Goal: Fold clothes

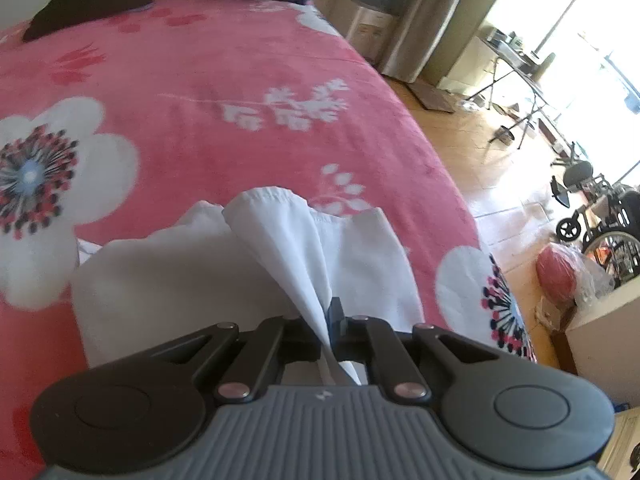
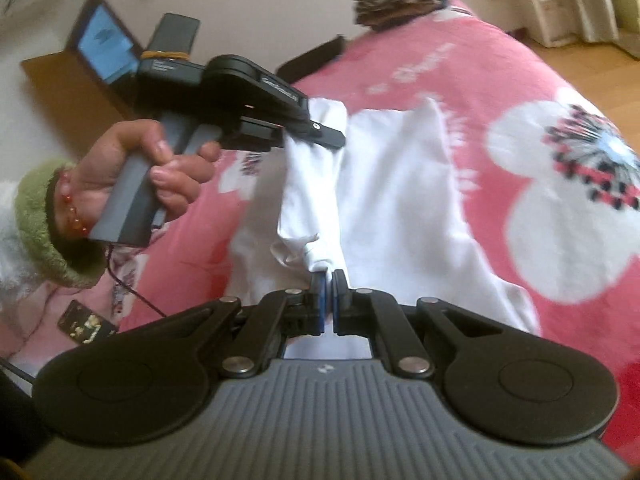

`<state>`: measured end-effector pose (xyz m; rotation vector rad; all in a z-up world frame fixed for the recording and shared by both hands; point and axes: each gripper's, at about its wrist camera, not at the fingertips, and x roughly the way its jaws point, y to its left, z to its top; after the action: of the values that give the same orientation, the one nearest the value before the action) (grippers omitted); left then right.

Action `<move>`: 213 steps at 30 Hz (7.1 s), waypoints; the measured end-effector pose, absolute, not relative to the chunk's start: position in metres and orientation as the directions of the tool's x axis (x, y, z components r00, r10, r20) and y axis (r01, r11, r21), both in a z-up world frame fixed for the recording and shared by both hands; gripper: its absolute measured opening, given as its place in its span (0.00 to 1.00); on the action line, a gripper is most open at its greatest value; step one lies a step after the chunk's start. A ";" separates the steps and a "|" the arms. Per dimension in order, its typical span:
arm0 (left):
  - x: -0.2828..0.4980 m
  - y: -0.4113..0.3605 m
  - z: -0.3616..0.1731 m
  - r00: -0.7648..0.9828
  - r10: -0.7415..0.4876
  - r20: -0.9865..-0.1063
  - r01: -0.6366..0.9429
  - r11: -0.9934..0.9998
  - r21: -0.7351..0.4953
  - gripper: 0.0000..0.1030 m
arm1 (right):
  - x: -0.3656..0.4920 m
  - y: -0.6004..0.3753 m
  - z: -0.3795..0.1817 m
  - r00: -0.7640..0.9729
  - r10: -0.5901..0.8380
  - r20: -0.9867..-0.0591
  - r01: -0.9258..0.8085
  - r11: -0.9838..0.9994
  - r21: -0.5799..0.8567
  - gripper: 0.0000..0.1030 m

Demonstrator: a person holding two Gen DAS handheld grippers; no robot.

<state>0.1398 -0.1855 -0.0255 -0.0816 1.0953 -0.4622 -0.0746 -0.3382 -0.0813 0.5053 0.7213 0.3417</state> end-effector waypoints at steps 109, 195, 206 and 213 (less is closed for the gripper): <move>-0.110 -0.169 -0.068 0.586 -0.070 -0.808 0.594 0.715 0.368 0.10 | -0.078 -0.376 -0.098 0.654 0.369 -0.661 0.039 0.855 0.517 0.02; -0.078 -0.135 -0.073 0.457 -0.462 -0.760 0.754 0.655 0.055 0.32 | 0.070 -0.340 -0.033 0.722 0.262 -0.640 -0.128 0.960 0.249 0.06; -0.083 -0.132 -0.074 0.462 -0.480 -0.746 0.752 0.658 0.043 0.33 | 0.152 -0.282 -0.087 0.662 0.233 -0.712 -0.220 0.969 0.113 0.02; -0.082 -0.129 -0.076 0.453 -0.497 -0.740 0.757 0.653 0.025 0.33 | 0.151 -0.293 -0.076 0.698 0.208 -0.686 -0.172 0.978 0.121 0.03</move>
<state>-0.0822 -0.1287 -0.0759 0.3790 0.7701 -0.7975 0.1508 -0.2932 -0.0759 0.0491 0.7701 0.2122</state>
